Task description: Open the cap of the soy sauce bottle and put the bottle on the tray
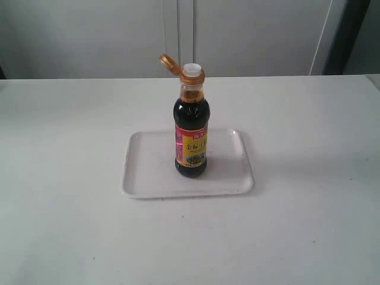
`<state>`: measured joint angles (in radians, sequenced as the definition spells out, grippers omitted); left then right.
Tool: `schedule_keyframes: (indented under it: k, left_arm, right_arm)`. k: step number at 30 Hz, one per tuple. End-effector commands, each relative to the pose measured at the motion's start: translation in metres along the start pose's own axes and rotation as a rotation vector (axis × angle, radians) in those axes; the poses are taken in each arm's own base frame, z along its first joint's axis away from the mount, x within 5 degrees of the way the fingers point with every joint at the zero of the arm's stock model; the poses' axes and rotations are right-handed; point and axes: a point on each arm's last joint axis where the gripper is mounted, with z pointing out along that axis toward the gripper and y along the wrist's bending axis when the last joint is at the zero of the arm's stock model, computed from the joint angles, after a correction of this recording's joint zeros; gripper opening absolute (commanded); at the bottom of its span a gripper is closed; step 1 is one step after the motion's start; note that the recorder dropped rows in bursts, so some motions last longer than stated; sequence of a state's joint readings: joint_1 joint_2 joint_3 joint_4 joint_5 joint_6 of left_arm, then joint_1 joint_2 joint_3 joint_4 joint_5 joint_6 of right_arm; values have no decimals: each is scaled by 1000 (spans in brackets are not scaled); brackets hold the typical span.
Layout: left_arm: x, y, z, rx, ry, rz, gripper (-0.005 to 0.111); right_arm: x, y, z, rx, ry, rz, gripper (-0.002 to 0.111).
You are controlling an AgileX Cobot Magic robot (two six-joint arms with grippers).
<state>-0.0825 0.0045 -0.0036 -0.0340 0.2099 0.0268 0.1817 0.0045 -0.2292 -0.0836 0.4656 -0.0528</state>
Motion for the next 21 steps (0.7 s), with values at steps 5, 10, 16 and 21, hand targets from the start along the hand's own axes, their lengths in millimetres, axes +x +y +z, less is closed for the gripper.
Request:
schedule_keyframes:
  k: [5,10,16,21]
  left_arm:
    - [1,0,0,0,-2,-13,0]
    - [1,0,0,0,-2,-13,0]
    - [1,0,0,0,-2,-13,0]
    - [1,0,0,0,-2,-13,0]
  right_arm:
    - [26,5,13,-9,9,13,0]
    - [39,7,18,-18,35,25,0]
    - [55,10,23,-23,56,28,0]
    - [57,10,24,-24,59,27,0]
